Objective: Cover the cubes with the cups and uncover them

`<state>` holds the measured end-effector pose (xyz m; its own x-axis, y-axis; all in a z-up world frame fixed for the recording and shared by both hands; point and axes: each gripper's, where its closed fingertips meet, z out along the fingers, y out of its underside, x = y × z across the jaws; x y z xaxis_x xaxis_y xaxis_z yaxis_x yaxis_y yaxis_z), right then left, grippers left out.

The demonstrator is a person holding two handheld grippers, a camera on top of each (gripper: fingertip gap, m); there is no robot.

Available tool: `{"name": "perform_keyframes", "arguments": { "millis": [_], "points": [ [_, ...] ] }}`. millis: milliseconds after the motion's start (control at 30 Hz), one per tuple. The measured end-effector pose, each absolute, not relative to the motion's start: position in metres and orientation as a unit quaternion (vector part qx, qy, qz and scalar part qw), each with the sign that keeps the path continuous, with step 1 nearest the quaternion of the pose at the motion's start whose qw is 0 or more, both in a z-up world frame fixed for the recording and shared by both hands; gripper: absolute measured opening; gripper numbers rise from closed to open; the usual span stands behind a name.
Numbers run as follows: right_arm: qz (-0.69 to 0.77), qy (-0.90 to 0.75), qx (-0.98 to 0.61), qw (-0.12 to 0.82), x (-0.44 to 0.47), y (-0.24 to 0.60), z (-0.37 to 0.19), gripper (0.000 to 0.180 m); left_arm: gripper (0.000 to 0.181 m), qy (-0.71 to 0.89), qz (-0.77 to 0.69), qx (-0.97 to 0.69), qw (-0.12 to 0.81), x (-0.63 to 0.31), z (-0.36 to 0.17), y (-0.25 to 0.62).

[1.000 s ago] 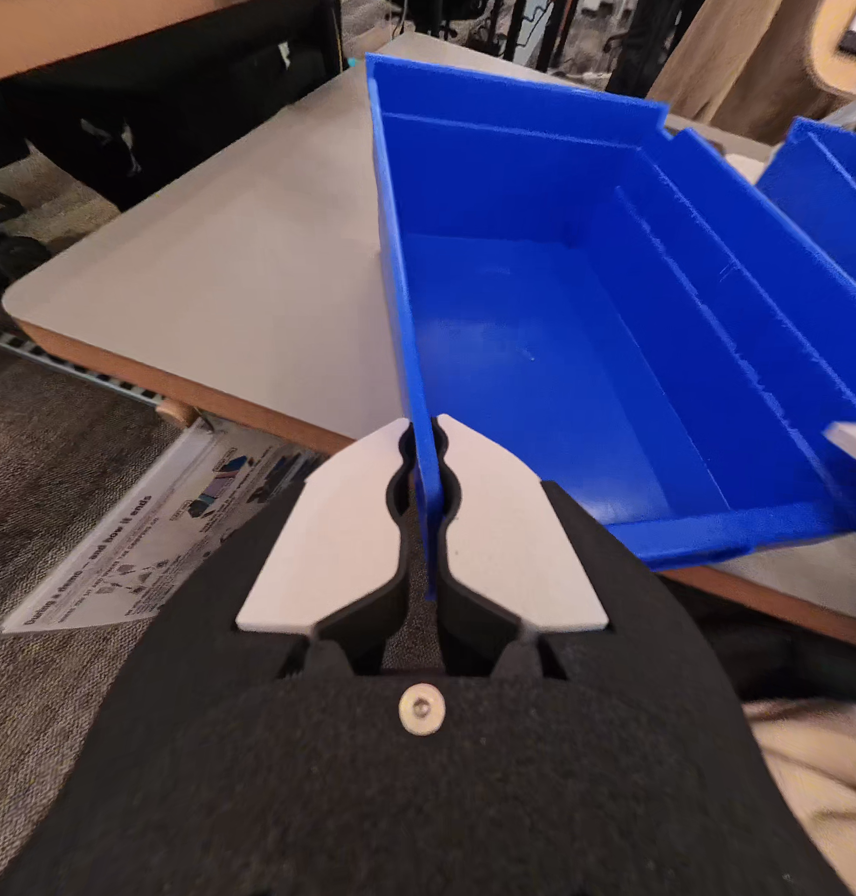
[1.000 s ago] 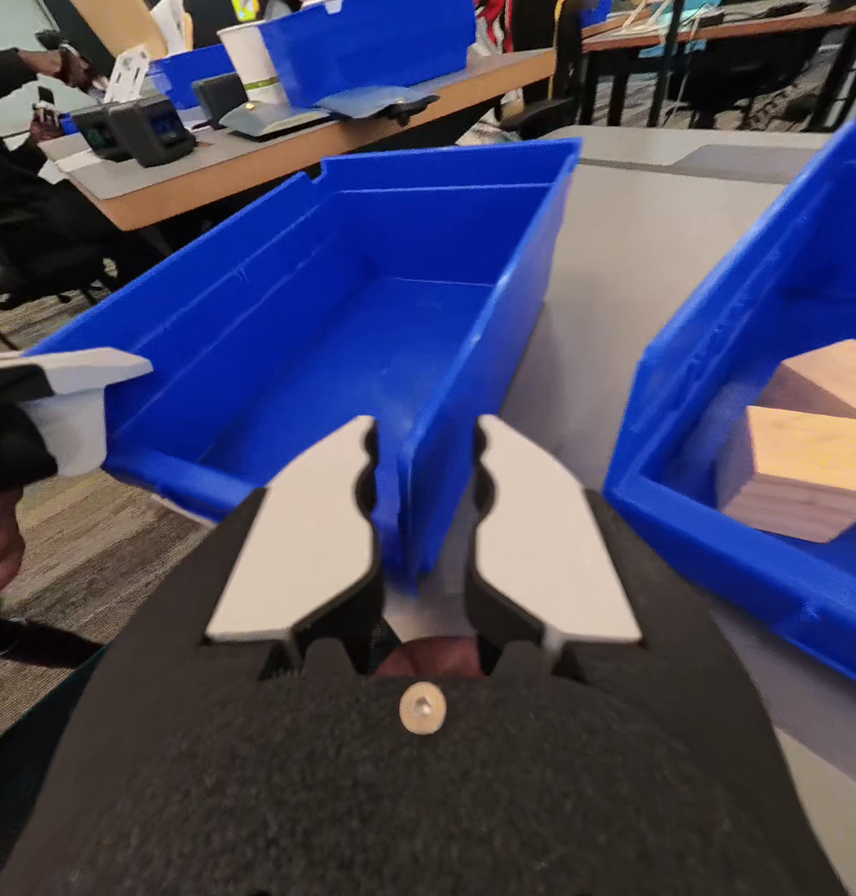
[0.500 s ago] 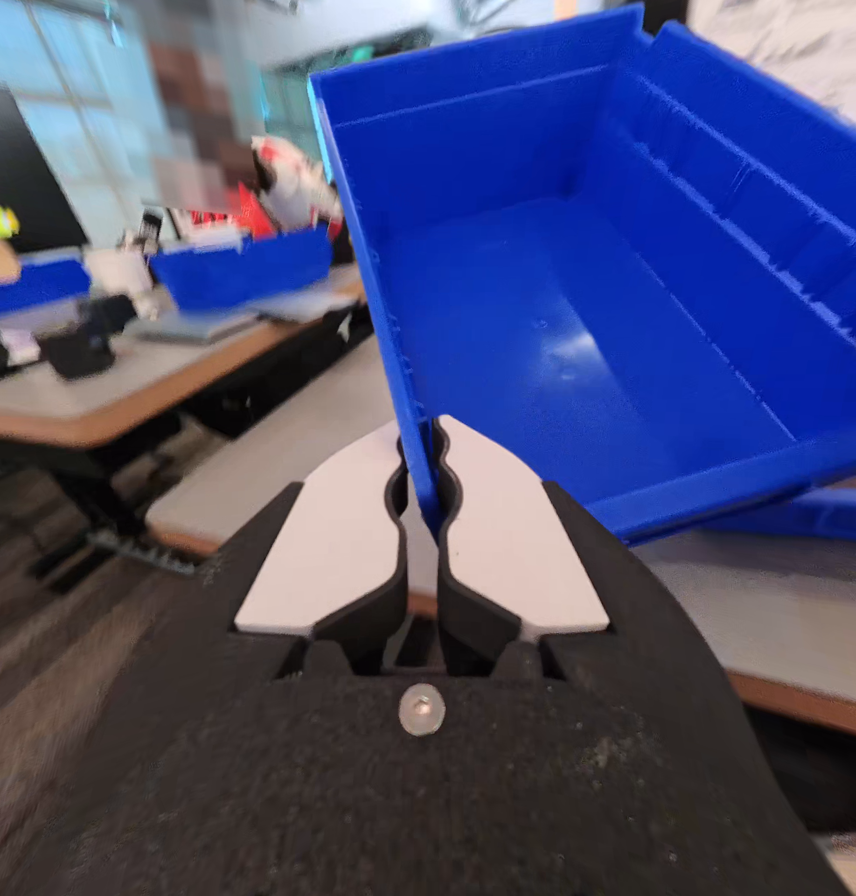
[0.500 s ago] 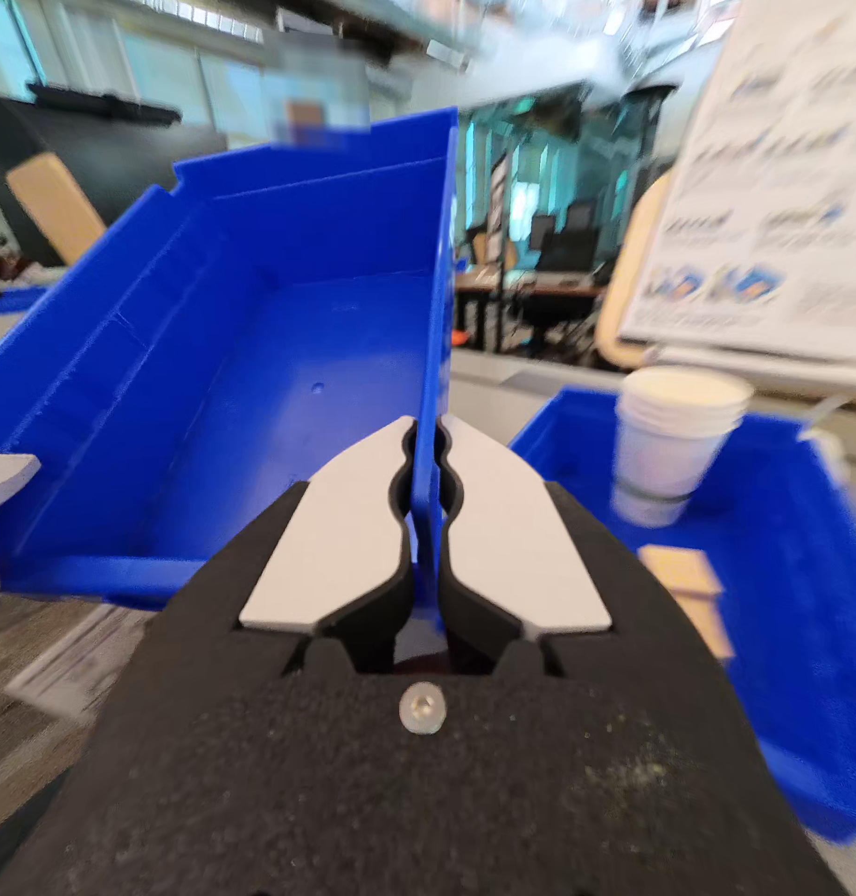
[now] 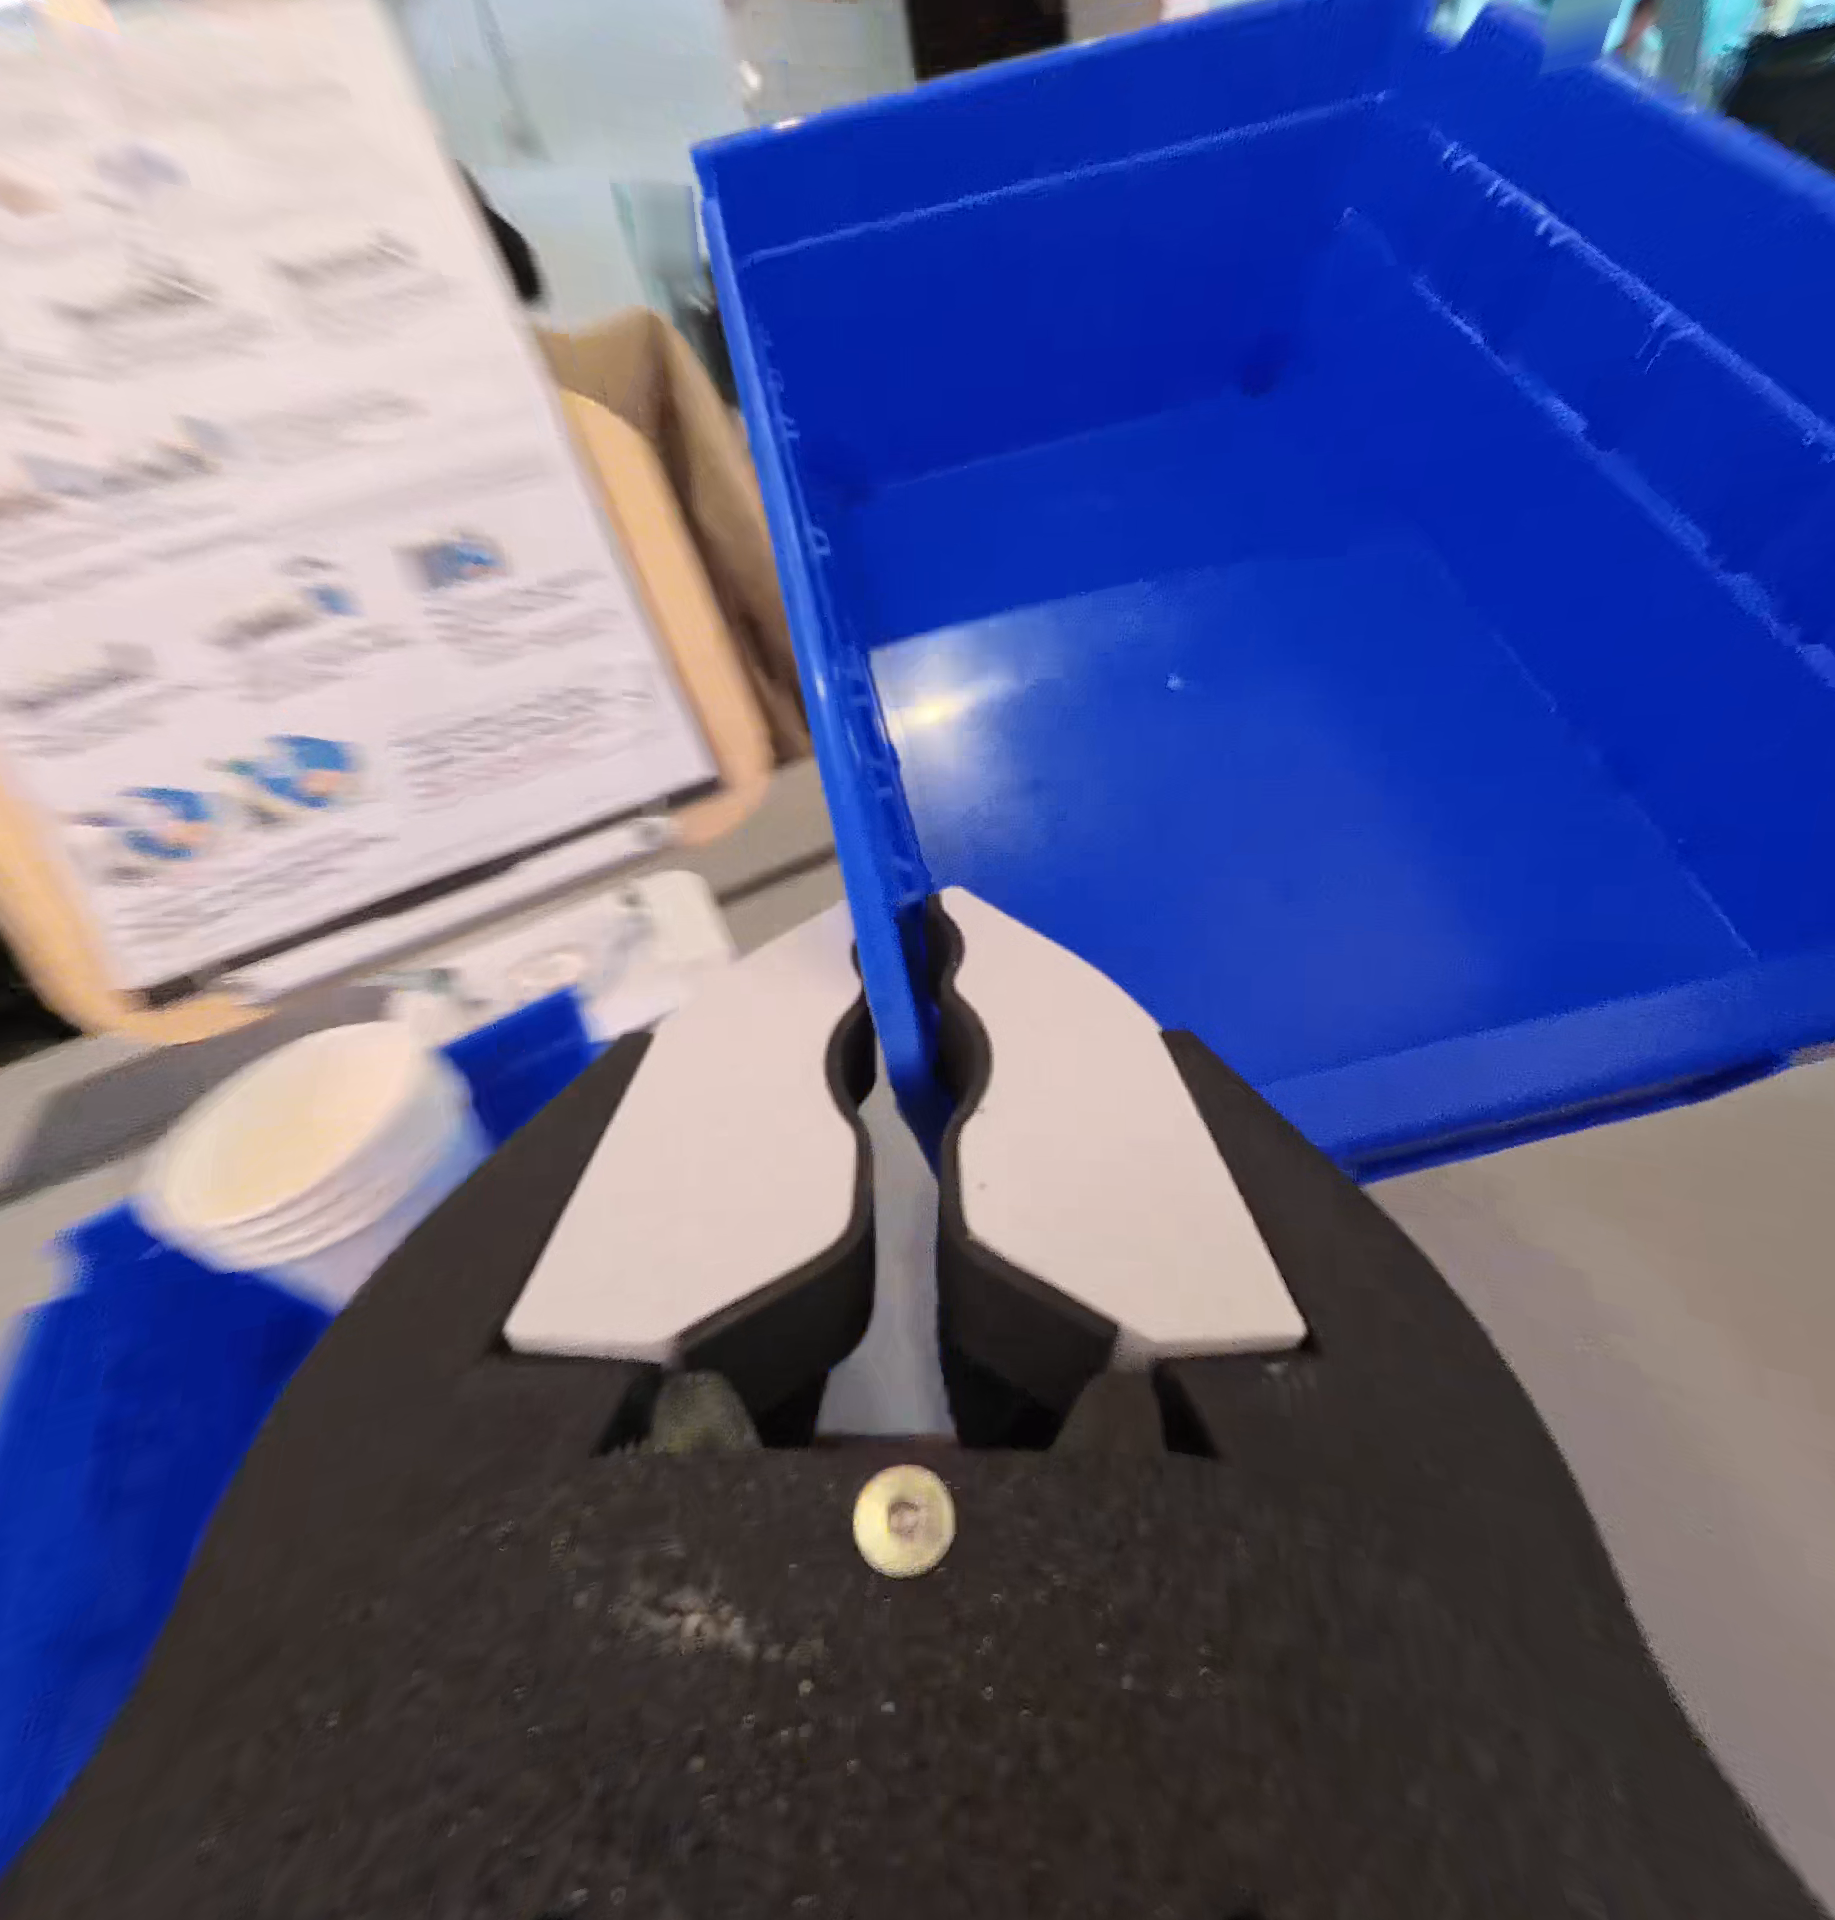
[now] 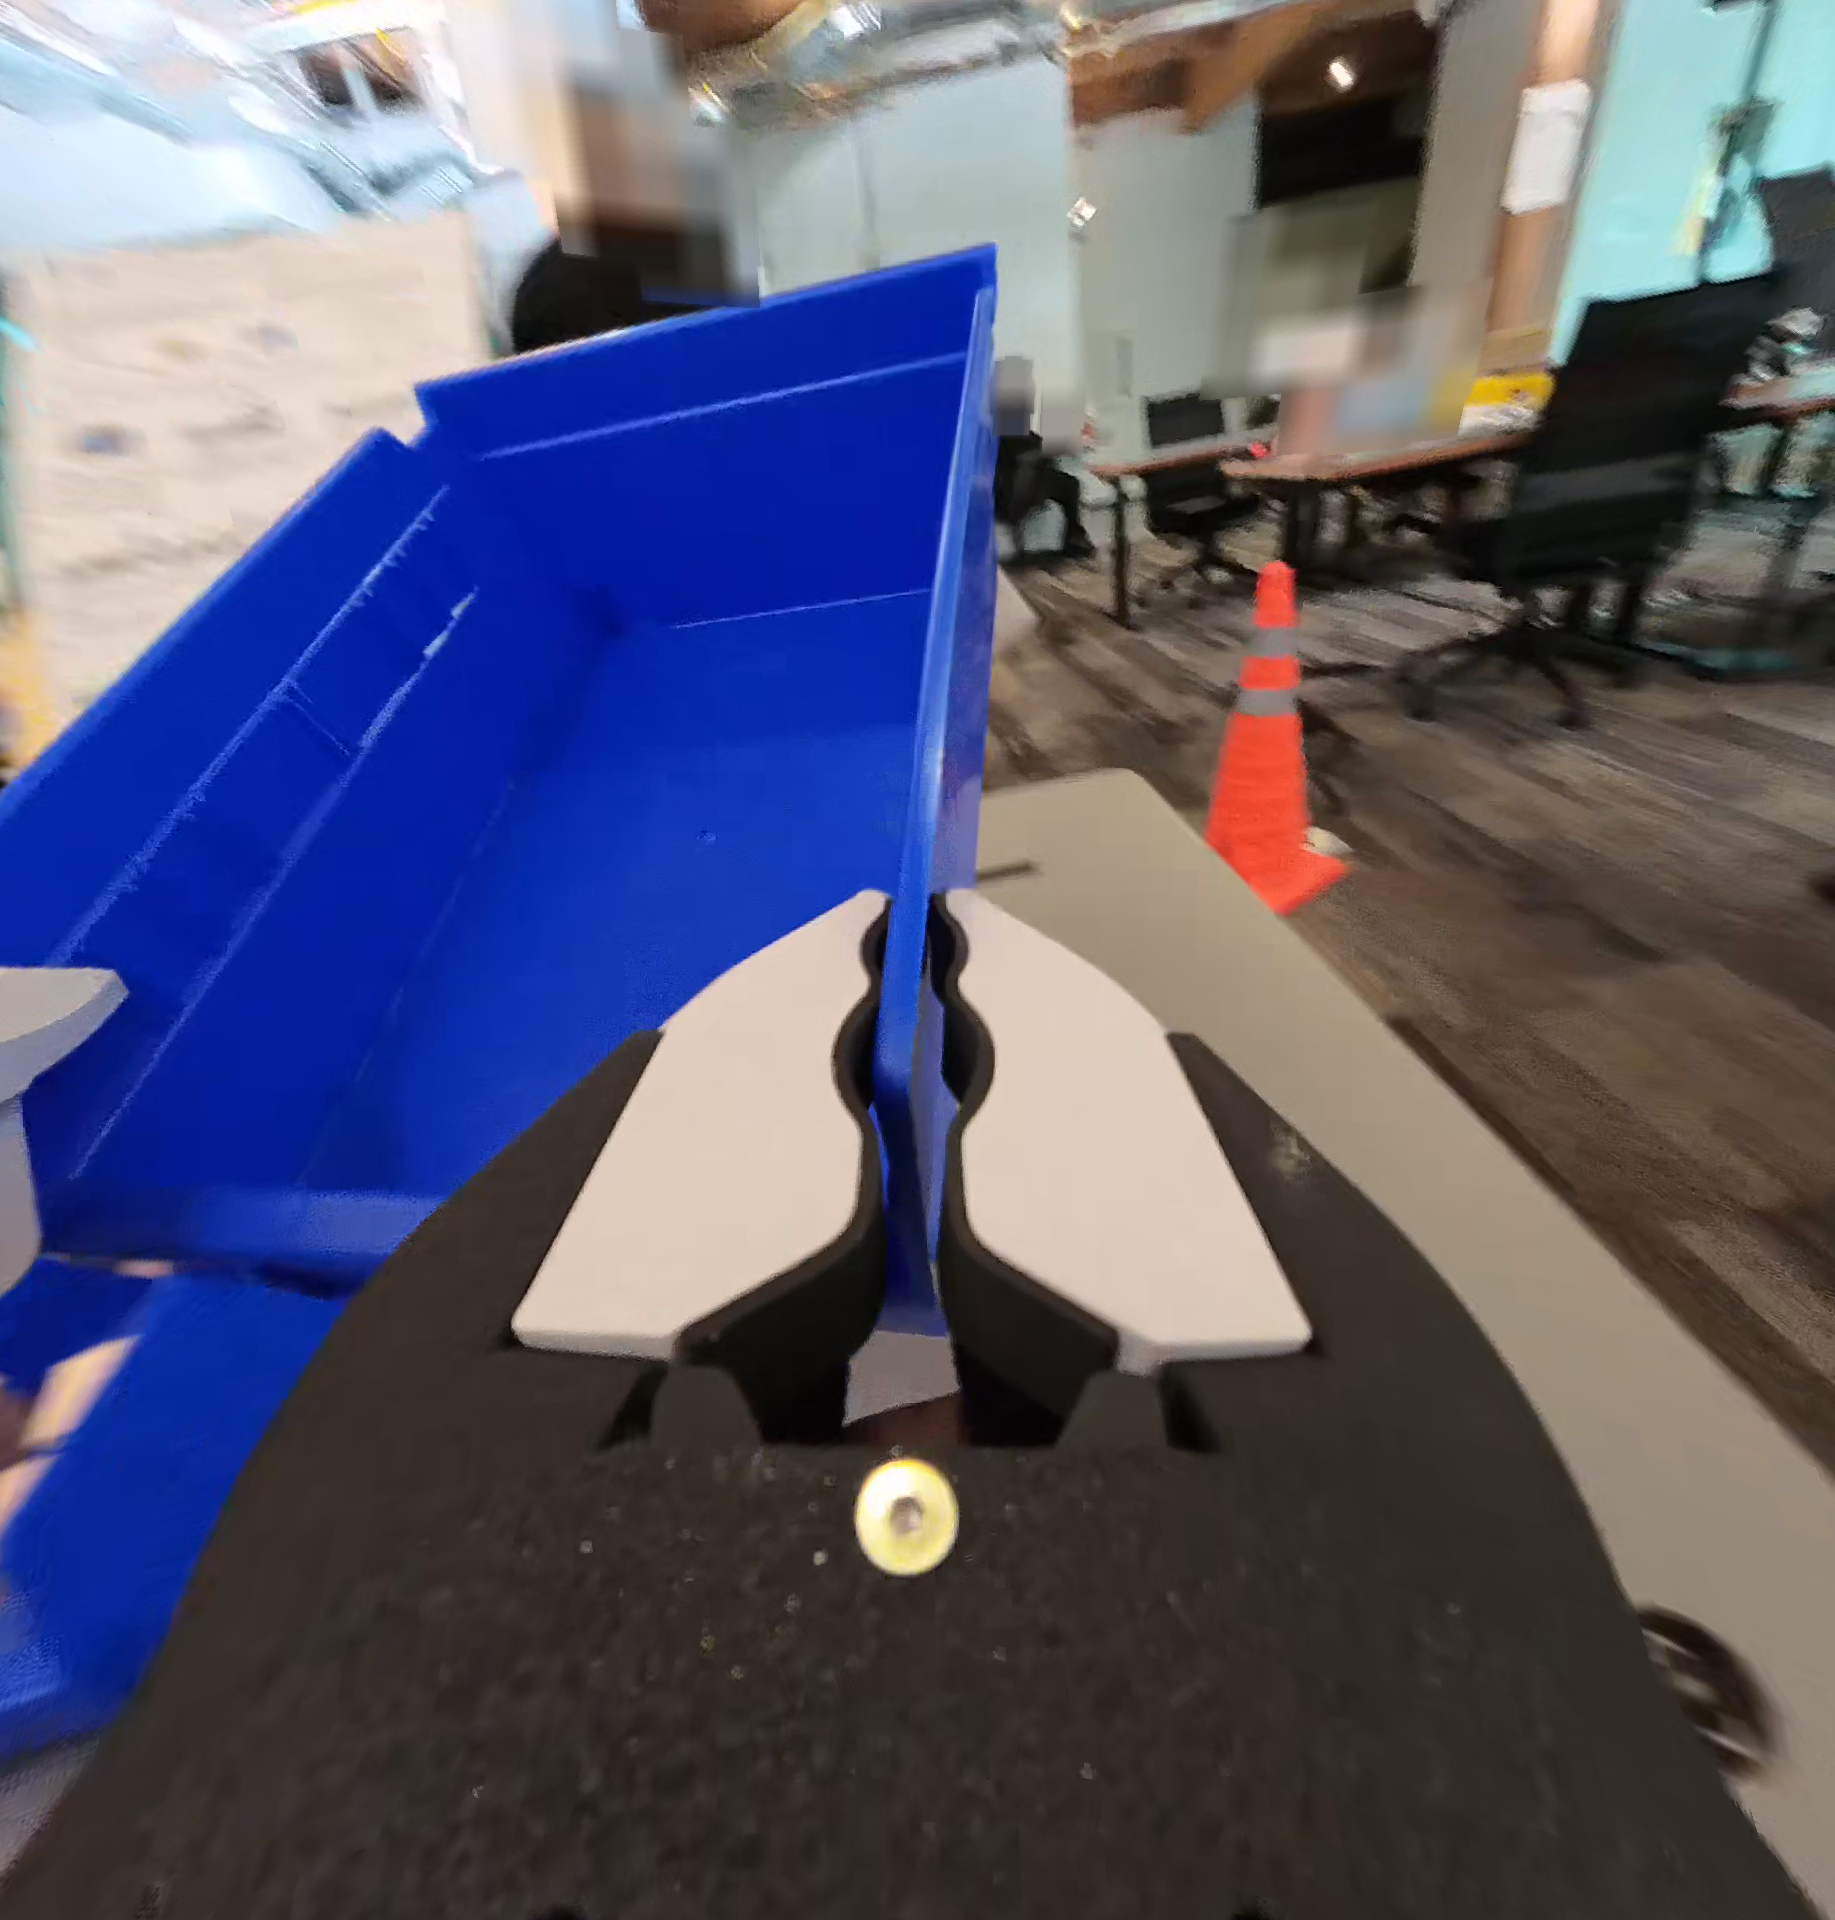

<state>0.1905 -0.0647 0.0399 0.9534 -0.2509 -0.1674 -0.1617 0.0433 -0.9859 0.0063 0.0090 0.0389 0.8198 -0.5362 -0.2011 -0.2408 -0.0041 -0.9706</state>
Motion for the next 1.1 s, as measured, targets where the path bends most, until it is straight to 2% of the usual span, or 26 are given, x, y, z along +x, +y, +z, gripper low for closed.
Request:
{"name": "perform_keyframes", "arguments": {
  "millis": [200,467,567,700,800,833,867,900,1000,1100],
  "points": [
    [-0.036,0.177,-0.765,0.618,0.306,-0.051,-0.041,0.005,0.004,0.286,-0.156,-0.758,0.565,0.130,-0.042,0.029],
    [-0.005,0.146,-0.826,0.545,0.342,-0.023,-0.117,0.005,0.009,0.262,-0.176,-0.804,0.504,0.160,-0.127,0.028],
    [0.050,0.143,-0.813,0.562,0.335,-0.011,-0.124,0.005,0.013,0.249,-0.168,-0.805,0.512,0.151,-0.125,0.028],
    [0.039,0.147,-0.823,0.547,0.336,-0.009,-0.125,0.005,0.017,0.257,-0.188,-0.805,0.500,0.153,-0.127,0.025],
    [0.040,0.148,-0.818,0.554,0.337,-0.009,-0.124,0.005,0.032,0.265,-0.213,-0.810,0.477,0.158,-0.126,0.020],
    [0.037,0.153,-0.815,0.558,0.337,-0.012,-0.123,0.012,0.035,0.273,-0.220,-0.809,0.472,0.157,-0.123,0.016],
    [0.024,0.161,-0.810,0.564,0.340,-0.016,-0.119,0.029,0.039,0.280,-0.223,-0.805,0.474,0.153,-0.116,0.012],
    [0.006,0.168,-0.803,0.572,0.341,-0.023,-0.113,0.038,0.043,0.289,-0.223,-0.796,0.483,0.145,-0.106,0.007],
    [-0.030,0.177,-0.762,0.622,0.324,-0.049,-0.074,0.043,0.048,0.319,-0.226,-0.762,0.516,0.100,-0.063,-0.014],
    [-0.007,0.124,-0.723,0.679,0.248,-0.062,-0.025,0.046,0.047,0.306,-0.204,-0.739,0.564,0.017,-0.019,-0.020]
  ]
}}
